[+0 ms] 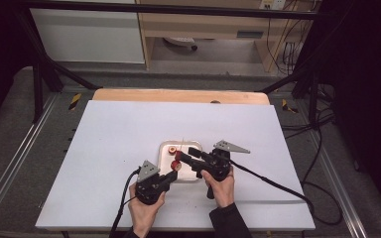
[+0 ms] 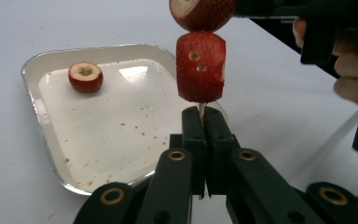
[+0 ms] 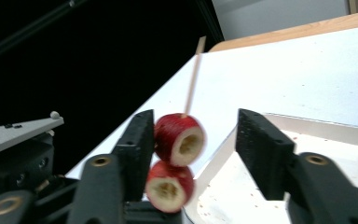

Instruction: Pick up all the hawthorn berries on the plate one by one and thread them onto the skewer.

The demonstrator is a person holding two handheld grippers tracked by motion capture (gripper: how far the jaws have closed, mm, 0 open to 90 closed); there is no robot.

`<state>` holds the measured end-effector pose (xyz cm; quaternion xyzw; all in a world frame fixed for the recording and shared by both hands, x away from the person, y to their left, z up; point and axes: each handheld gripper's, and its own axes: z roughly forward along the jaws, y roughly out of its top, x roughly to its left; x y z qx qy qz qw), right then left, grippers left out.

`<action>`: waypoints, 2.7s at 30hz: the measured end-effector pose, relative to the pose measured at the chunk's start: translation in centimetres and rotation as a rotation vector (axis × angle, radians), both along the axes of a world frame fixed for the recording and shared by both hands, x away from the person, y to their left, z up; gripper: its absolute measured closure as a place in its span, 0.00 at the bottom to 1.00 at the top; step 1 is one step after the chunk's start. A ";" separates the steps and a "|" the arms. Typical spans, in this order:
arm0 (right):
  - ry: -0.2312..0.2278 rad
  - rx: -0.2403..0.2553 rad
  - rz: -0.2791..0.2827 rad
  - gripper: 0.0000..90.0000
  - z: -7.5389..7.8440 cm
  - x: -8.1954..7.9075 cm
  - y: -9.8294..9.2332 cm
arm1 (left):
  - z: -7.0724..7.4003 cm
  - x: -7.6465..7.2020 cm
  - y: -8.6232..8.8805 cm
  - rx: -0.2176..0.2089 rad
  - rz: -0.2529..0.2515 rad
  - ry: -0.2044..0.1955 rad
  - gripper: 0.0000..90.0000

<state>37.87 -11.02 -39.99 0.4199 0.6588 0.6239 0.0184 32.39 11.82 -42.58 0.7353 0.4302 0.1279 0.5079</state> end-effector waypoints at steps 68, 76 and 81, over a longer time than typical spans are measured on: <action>0.160 -0.664 0.153 0.15 0.6 9.3 6.2 | -1.2 -0.9 7.5 0.110 -0.011 0.031 0.98; 0.204 -0.731 0.191 0.24 -0.2 10.7 7.3 | -1.3 -0.9 7.5 0.114 -0.017 0.035 0.98; 0.214 -0.787 0.222 0.28 -0.8 11.3 8.2 | -1.3 -0.9 7.6 0.111 -0.016 0.037 0.98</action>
